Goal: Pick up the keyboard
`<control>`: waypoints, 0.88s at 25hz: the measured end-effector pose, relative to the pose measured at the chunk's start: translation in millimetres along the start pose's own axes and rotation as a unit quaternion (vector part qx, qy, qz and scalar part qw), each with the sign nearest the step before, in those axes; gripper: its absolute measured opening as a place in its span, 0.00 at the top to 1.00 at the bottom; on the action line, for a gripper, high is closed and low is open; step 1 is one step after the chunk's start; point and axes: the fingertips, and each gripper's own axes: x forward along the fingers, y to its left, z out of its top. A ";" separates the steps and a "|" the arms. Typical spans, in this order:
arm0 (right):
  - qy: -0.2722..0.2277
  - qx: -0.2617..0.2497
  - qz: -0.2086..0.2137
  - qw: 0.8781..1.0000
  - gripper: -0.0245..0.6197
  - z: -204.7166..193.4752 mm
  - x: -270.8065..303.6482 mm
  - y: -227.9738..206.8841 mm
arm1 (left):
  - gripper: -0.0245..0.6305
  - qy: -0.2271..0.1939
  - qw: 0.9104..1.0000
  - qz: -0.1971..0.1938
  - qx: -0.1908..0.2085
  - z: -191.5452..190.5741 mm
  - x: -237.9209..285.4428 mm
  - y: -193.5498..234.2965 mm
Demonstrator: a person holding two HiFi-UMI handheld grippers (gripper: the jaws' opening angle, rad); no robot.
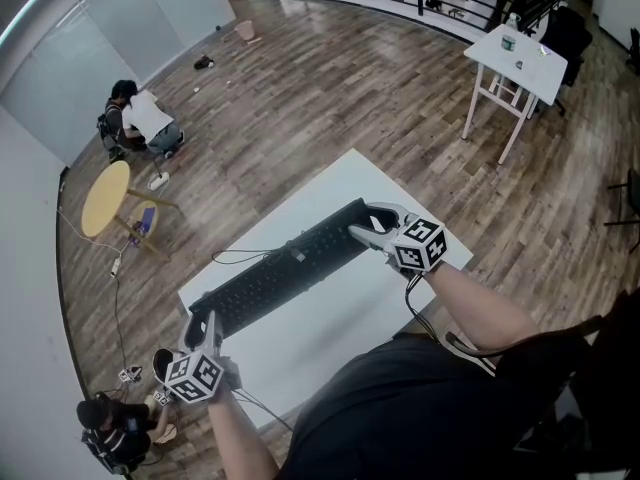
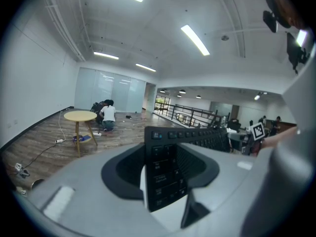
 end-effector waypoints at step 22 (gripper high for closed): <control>-0.006 -0.006 0.007 1.000 0.60 8.0 7.3 -1.2 | 0.65 -0.010 1.000 0.002 0.000 8.4 1.0 4.5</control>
